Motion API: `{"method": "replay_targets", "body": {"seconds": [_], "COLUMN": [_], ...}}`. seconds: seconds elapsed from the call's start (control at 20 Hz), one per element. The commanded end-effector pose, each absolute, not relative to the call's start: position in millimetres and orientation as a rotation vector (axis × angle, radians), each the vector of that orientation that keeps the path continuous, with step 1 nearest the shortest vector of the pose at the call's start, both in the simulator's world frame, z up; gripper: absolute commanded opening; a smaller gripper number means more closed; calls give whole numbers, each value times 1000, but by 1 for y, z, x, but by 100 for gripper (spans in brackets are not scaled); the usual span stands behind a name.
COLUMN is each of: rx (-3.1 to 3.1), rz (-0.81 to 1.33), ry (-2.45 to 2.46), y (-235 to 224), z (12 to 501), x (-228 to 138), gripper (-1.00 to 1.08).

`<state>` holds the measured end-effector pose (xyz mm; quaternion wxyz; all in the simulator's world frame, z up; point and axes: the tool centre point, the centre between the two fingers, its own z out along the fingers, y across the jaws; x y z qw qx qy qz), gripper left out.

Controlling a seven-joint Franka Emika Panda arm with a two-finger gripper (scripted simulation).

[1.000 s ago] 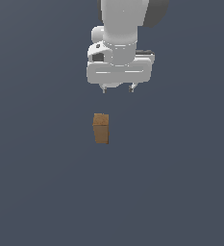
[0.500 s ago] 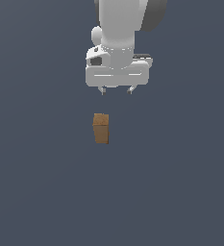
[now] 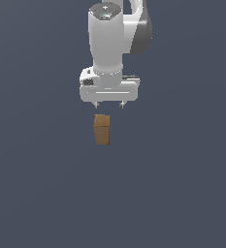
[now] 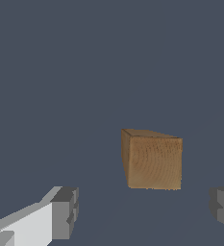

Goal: Pick up the object and move it to a goal position.

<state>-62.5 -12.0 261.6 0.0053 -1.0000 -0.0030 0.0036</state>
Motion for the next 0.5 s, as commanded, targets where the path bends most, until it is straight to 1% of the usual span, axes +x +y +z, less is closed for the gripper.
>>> {"method": "replay_targets", "body": {"seconds": [0.0,0.2,0.45], "rx": [-3133,-3137,-3140], "rz": [8,4,1], "ry": [3,17,28], "y": [-23,-36,-46], "z": [242,218,199], "x": [-63,-65,-68], "gripper": [100,100,100]}}
